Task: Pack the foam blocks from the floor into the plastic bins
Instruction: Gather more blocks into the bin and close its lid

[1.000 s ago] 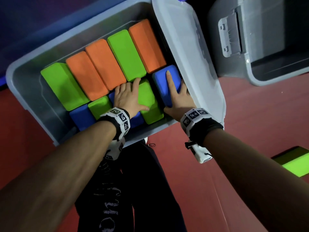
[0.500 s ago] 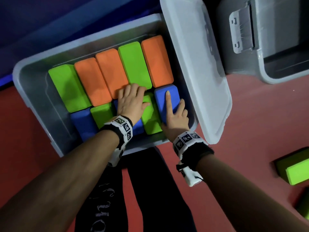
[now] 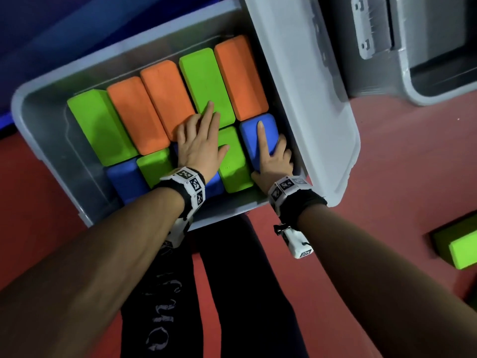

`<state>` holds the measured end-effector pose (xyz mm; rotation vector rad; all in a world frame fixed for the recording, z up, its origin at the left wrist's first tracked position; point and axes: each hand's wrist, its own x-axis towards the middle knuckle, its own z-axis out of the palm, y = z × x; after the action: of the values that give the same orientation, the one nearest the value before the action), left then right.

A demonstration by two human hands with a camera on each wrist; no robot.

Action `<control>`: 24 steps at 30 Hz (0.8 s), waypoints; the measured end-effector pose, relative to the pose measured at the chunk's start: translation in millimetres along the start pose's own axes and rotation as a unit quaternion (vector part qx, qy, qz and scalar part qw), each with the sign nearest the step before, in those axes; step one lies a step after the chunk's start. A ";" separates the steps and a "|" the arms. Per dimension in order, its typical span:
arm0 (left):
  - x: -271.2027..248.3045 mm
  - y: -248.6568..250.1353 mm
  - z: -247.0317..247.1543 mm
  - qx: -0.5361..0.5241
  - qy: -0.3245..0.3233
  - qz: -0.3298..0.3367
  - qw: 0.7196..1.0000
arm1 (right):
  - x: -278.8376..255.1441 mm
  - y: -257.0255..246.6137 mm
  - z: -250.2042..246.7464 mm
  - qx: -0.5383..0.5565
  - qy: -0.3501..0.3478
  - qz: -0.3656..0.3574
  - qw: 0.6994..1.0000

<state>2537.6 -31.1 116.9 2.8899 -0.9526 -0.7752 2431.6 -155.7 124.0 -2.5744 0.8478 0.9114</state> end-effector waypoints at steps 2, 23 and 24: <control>-1.2 3.0 -8.4 0.005 -0.026 -0.005 1.000 | -3.9 -3.0 -4.3 -0.006 0.051 0.011 0.999; -15.6 -53.1 42.2 0.082 0.002 0.106 0.991 | 84.0 -27.9 7.6 -0.062 0.264 -0.249 0.930; -13.8 -52.6 42.3 0.080 0.002 0.107 0.991 | 84.6 -27.9 9.0 -0.061 0.261 -0.250 0.930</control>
<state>2538.1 25.8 78.1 2.8486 -1.3573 -0.7069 2497.5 -166.6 64.4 -2.9741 0.2028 0.1304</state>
